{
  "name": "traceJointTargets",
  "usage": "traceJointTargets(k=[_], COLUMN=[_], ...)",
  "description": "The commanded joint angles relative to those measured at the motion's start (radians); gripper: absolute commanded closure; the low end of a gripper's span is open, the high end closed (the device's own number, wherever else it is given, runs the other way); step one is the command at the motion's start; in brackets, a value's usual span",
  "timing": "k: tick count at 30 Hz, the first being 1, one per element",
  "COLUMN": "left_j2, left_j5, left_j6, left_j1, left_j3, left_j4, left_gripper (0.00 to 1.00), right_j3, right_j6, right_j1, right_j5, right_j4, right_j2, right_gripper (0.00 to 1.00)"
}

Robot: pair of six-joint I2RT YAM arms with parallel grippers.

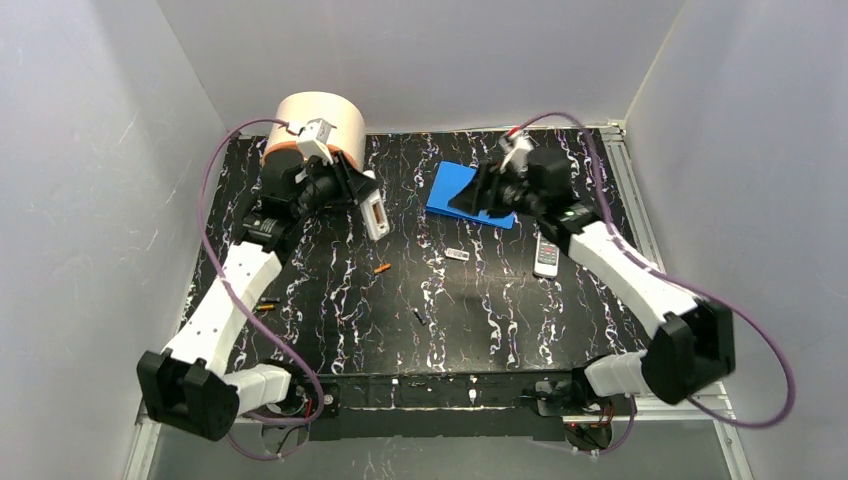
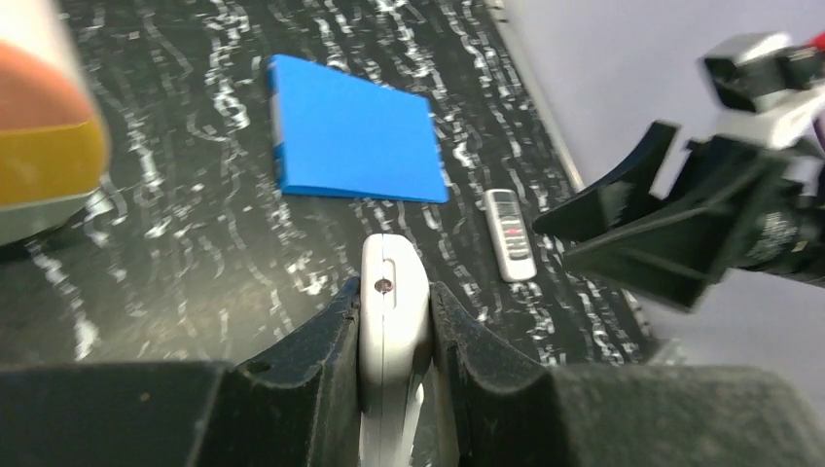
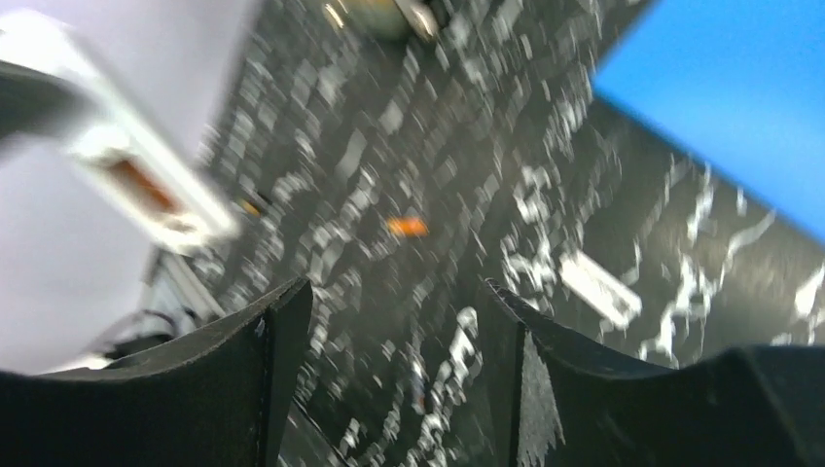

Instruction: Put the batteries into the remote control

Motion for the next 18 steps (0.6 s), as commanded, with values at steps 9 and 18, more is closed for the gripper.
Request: traceJointTargets(k=[9, 18], left_j2=[-0.259, -0.299], left_j5=[-0.375, -0.431], left_j6=[0.085, 0.091], left_j1=[0.001, 0.002], left_j3=[-0.120, -0.120], left_j4=[-0.187, -0.205], left_gripper=[1.00, 1.00], right_j3=[0.108, 0.188], right_j6=[-0.245, -0.309], right_j1=[0.491, 0.573], right_j5=[0.482, 0.478], right_j4=[-0.386, -0.449], right_j2=[0.419, 0.539], right_gripper=[0.33, 0.39])
